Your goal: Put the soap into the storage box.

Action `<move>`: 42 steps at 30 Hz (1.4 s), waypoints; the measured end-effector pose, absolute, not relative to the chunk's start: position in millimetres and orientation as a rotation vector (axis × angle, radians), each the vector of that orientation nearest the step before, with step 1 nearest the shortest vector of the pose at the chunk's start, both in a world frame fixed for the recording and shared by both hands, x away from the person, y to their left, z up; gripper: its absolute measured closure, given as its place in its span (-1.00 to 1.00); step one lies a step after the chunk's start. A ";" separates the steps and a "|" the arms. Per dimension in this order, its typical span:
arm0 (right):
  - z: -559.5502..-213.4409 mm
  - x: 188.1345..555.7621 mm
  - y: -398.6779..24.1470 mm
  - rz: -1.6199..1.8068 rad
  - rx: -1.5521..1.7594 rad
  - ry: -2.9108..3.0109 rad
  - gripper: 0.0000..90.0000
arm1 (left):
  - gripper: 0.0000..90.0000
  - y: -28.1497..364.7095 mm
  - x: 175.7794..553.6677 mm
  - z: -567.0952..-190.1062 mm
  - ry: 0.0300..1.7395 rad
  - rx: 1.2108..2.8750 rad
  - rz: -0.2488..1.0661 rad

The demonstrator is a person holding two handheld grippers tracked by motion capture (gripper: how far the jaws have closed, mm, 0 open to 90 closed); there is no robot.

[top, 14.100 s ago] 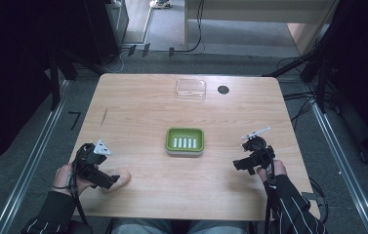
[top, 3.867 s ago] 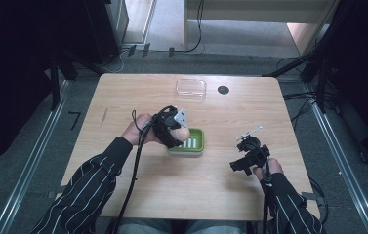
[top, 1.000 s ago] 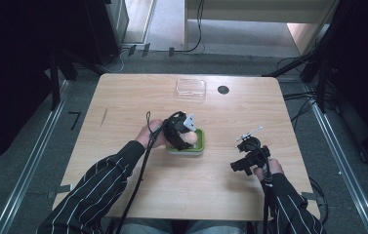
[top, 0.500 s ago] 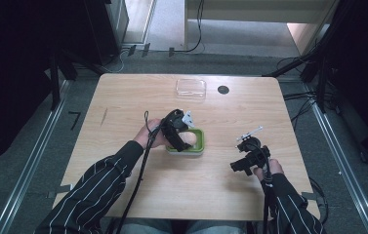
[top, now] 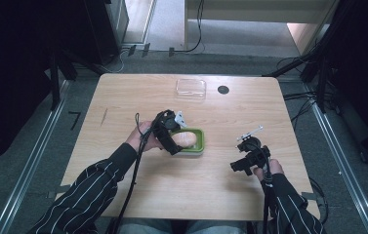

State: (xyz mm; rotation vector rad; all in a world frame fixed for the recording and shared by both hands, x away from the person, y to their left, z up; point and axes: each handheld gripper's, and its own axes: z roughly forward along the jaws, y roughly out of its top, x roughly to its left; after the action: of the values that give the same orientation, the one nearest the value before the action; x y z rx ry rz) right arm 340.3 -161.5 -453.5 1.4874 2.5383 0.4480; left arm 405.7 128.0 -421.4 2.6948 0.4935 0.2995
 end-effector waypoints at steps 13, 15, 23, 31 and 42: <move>-452.6 339.4 -161.6 0.452 1.473 2.544 -0.69 | -0.96 143.1 393.0 -418.5 0.607 2.717 0.303; -452.7 339.2 -161.1 0.452 1.473 2.542 -0.69 | -0.96 145.5 389.9 -417.5 0.619 2.721 0.293; -452.8 339.0 -160.9 0.452 1.468 2.544 -0.69 | -0.96 155.4 379.3 -417.0 0.681 2.717 0.270; -451.6 337.8 -161.1 0.462 1.474 2.544 -0.69 | -0.96 164.5 365.1 -423.2 0.708 2.748 0.283; -452.0 337.8 -160.9 0.462 1.460 2.551 -0.69 | -0.96 182.5 348.0 -426.4 0.762 2.743 0.302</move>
State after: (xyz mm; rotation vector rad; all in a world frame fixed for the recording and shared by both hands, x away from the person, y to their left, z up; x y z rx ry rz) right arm 337.8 -160.9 -452.0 1.4604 2.5507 0.4624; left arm 348.0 182.5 -426.4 2.7427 0.7617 0.3015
